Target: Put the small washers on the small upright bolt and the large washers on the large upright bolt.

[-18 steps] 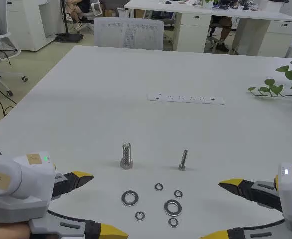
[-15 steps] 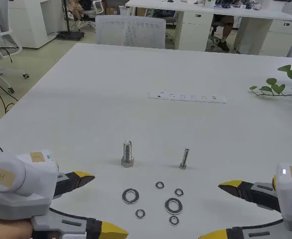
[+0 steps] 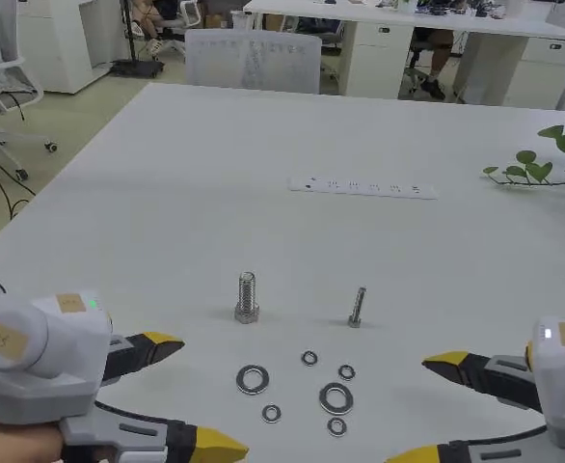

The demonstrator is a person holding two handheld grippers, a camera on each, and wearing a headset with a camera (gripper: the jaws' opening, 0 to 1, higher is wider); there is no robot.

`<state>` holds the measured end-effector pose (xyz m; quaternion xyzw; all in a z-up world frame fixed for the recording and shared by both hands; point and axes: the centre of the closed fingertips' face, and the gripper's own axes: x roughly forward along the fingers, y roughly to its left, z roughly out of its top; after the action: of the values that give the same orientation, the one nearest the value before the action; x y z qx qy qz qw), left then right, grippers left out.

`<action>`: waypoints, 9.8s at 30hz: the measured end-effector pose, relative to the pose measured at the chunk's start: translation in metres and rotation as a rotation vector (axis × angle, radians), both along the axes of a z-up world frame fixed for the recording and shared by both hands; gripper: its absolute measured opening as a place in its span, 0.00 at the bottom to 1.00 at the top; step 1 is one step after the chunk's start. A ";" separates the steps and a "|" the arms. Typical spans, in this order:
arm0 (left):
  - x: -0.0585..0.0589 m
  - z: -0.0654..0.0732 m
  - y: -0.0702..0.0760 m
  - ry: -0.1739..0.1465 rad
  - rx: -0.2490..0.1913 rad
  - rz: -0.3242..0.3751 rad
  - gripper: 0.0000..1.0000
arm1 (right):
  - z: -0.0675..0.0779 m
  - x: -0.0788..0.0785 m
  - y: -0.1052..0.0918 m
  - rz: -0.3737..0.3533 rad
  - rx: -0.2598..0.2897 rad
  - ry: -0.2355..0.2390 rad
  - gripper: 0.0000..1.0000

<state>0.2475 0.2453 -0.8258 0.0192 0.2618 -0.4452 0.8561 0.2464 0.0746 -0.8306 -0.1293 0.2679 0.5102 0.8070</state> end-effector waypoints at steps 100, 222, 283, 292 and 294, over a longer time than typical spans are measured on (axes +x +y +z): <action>0.001 0.009 0.009 -0.025 0.006 0.039 0.88 | 0.010 0.020 0.016 0.300 -0.290 -0.075 0.53; 0.029 0.017 0.022 -0.232 0.201 0.042 0.84 | 0.017 0.061 0.063 0.587 -0.684 -0.085 0.23; 0.049 0.019 0.043 -0.248 0.177 0.147 0.81 | 0.027 0.126 0.166 0.749 -0.739 -0.099 0.23; 0.049 0.018 0.043 -0.244 0.177 0.149 0.81 | 0.019 0.127 0.164 0.756 -0.766 -0.086 0.23; 0.049 0.018 0.043 -0.246 0.176 0.150 0.81 | 0.017 0.128 0.164 0.753 -0.765 -0.081 0.23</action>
<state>0.2967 0.2883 -0.8076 0.1286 0.1938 -0.3499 0.9075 0.3741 0.2388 -0.8132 -0.5206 0.3383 0.6249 0.4733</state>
